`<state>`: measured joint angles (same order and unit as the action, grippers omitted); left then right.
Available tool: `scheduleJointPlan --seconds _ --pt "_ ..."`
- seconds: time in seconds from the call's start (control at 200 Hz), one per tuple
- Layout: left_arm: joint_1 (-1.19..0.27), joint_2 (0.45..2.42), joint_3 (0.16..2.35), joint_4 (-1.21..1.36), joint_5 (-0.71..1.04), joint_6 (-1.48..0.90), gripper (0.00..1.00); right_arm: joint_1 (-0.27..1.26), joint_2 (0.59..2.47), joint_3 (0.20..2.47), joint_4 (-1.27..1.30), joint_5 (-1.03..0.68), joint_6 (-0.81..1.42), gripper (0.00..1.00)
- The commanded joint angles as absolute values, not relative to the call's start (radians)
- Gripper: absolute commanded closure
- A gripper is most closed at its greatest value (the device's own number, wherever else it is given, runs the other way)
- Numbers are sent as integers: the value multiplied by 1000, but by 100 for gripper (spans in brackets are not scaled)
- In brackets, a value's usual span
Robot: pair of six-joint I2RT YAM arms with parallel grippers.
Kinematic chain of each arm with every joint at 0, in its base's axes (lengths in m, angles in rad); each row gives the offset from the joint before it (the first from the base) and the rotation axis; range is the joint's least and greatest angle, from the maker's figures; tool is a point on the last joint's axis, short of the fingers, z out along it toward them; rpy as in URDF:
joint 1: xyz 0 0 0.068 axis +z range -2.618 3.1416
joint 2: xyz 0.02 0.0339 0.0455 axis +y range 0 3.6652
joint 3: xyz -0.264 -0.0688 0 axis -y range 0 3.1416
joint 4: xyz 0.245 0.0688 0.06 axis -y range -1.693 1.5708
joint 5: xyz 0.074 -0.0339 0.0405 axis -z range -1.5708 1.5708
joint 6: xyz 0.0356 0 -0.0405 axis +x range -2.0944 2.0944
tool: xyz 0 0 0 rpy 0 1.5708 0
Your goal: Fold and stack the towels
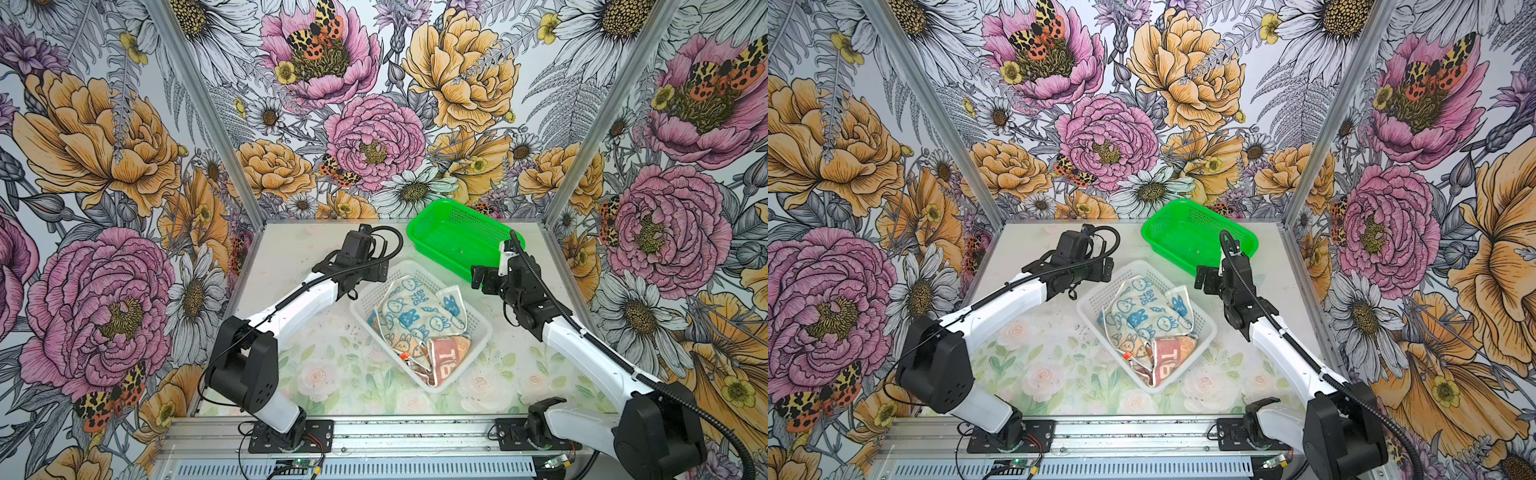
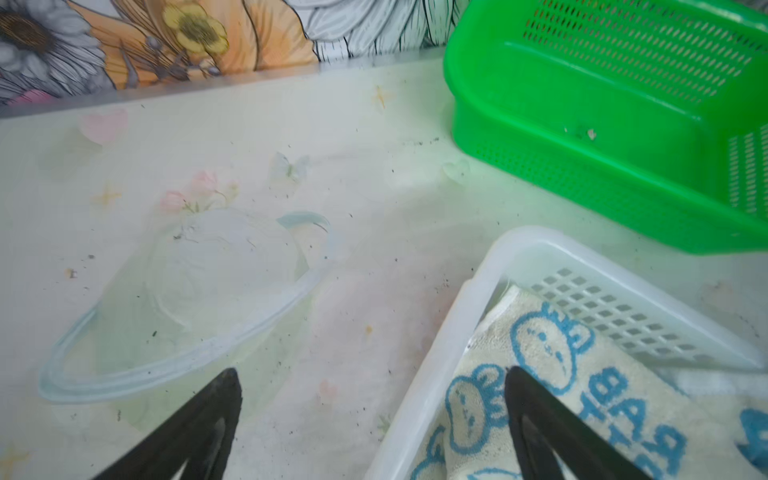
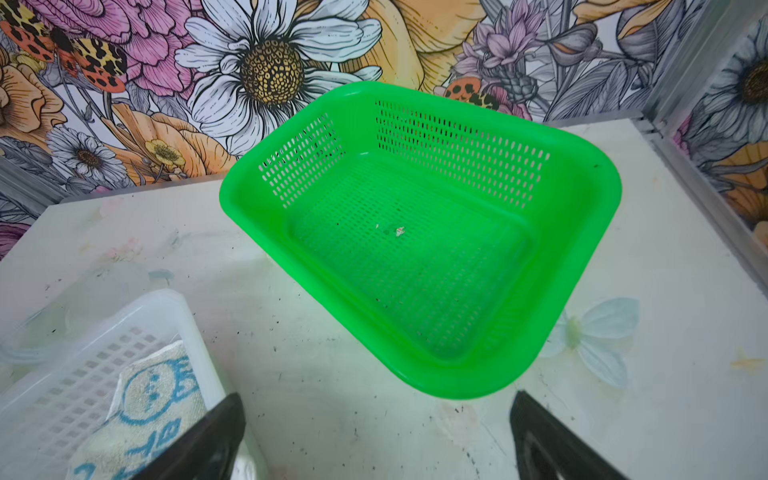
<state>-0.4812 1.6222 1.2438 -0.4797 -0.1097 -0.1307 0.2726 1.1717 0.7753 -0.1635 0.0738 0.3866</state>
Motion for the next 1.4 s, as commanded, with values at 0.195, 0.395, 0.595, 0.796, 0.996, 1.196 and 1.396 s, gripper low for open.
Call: scheduleJointPlan --seconds 0.195,0.395,0.595,0.796,0.996,1.196,1.396 --pt "-491 1802 1419 -691 89 -50 1 285 1091 745 -438 110 526 0" --pt "-482 1888 1469 -745 113 -44 22 288 1108 696 -440 43 575 0" --pt "-448 1885 1439 -747 93 -53 38 293 1145 689 -434 29 598 0" --pt "-353 1831 1386 -746 70 -75 52 319 1204 719 -409 14 606 0" --pt "-253 1755 1345 -748 33 -98 59 358 1290 782 -380 3 618 1" --pt "-105 1714 1320 -747 8 -153 60 405 1382 854 -356 -4 620 0" --pt "58 1712 1310 -741 13 -207 60 461 1477 943 -354 -12 615 1"
